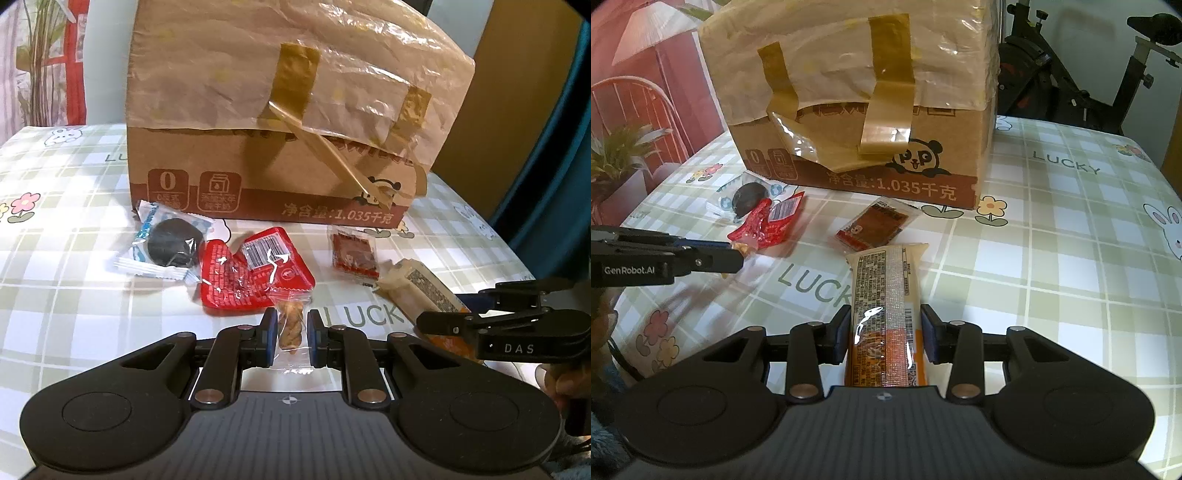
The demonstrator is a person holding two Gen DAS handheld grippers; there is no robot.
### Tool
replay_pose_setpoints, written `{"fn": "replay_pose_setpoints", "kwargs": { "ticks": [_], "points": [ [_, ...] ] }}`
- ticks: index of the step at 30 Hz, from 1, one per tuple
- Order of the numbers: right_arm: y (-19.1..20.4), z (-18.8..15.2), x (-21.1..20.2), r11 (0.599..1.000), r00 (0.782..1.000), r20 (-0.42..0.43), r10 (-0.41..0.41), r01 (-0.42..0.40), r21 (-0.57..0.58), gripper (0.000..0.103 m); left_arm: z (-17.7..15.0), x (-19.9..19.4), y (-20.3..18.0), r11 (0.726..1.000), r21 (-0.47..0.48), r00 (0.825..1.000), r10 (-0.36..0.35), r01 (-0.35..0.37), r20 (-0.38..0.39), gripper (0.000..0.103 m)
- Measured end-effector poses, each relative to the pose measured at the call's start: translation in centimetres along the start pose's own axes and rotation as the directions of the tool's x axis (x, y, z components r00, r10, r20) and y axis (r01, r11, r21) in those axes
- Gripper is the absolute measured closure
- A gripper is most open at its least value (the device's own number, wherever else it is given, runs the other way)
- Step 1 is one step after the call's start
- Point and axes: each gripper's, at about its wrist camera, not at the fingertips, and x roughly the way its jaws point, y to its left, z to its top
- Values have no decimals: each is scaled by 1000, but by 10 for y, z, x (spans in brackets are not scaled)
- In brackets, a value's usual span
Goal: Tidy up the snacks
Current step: 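Carry both held packets over the box, then open both tools to drop the packets into the box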
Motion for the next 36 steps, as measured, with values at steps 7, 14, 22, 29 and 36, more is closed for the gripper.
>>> {"fn": "replay_pose_setpoints", "kwargs": {
  "ticks": [7,14,22,29,36],
  "points": [
    [2,3,2,1000,1000,-14,-10,9,-18,62,0,-4,0,1000,-1,1000,-4,4,17,85],
    [11,10,-11,997,997,27,65,-64,-42,64,7,-27,1,1000,9,997,-6,5,81,85],
    [41,37,-40,974,980,86,179,-165,-156,64,36,-80,15,1000,-7,979,11,-10,202,85],
    [53,90,-84,954,934,244,262,-214,-208,64,100,-118,13,1000,16,937,3,-10,350,85],
    [41,164,-110,957,881,387,271,-203,-209,64,174,-123,-3,999,50,887,-28,6,461,85]
  ]
}}
